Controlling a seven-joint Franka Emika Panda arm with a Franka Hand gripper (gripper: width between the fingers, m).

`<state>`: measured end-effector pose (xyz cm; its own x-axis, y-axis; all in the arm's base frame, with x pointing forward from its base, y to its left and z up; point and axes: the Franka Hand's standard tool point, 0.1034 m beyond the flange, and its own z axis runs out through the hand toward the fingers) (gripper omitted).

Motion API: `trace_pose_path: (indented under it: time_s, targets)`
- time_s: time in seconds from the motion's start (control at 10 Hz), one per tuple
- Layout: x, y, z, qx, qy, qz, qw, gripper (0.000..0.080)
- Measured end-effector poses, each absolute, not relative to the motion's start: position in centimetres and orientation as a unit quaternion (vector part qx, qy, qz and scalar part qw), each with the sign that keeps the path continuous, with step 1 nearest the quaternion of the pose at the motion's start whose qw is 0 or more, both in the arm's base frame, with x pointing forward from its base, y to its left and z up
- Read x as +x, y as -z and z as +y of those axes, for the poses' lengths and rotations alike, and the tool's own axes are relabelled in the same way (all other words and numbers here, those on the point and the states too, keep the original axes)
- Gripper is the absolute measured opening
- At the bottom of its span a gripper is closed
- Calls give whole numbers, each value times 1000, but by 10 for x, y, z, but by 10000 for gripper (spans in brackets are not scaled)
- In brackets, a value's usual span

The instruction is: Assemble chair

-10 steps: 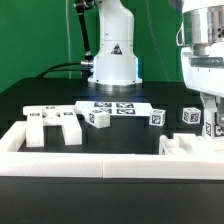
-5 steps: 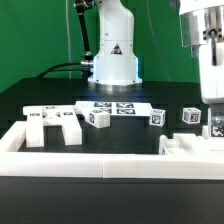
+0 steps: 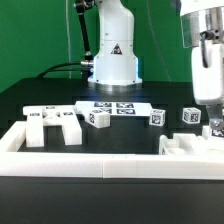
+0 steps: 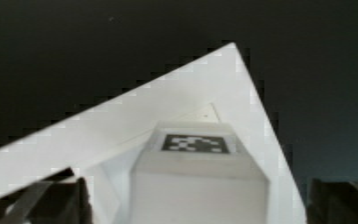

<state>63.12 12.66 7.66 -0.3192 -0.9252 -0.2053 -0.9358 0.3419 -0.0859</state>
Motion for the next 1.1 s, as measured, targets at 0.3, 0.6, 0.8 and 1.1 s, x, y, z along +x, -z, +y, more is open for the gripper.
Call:
trace_pose_path:
  time_s: [0.3, 0.6, 0.8, 1.1]
  targets:
    - [631, -77, 128, -688, -6, 717, 112, 648]
    - [633, -77, 125, -779, 17, 616, 113, 649]
    - [632, -76, 125, -825, 24, 554, 109, 649]
    - [630, -76, 123, -920, 32, 384, 70, 649]
